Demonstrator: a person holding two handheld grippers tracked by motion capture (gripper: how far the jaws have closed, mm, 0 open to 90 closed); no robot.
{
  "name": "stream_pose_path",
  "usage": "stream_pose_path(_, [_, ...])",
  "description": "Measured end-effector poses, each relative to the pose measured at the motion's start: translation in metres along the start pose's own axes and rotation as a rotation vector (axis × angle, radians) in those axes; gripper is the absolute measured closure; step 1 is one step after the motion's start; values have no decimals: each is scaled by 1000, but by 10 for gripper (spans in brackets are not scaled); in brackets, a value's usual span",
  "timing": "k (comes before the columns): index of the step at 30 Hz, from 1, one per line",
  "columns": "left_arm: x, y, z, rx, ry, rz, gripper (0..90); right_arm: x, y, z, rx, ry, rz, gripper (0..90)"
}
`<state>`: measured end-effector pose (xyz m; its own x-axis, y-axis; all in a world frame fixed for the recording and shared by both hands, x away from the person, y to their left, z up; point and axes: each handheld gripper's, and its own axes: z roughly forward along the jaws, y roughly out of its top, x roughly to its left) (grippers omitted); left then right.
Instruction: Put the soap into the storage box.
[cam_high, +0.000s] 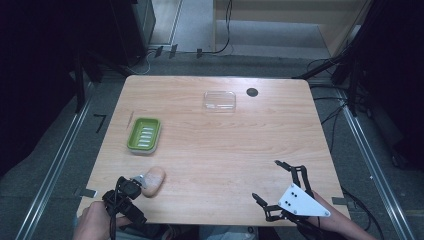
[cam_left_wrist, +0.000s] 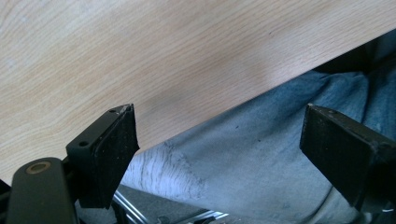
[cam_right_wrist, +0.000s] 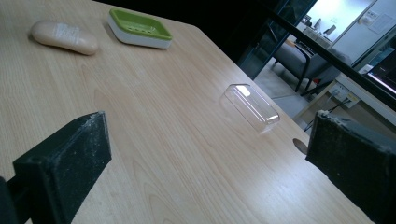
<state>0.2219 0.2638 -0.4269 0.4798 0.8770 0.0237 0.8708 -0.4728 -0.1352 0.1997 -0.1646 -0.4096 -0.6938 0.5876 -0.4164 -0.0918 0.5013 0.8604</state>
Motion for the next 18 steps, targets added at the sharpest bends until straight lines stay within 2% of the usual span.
stream_pose_path(4, [1, 0, -2, -13, -5, -11, 115, 0, 0, 2, 3, 9, -10, 0])
stream_pose_path(7, [0, 0, -4, -15, -2, -12, 108, -1, 0, 1, 0, 3, 1, 0])
stream_pose_path(15, [-5, 7, -15, -53, -12, 7, 107, 0, 0, 1, 6, 3, -5, 0])
stream_pose_path(18, [-6, 10, -17, -51, -9, 12, 106, 0, 0, 2, 6, 4, -7, 0])
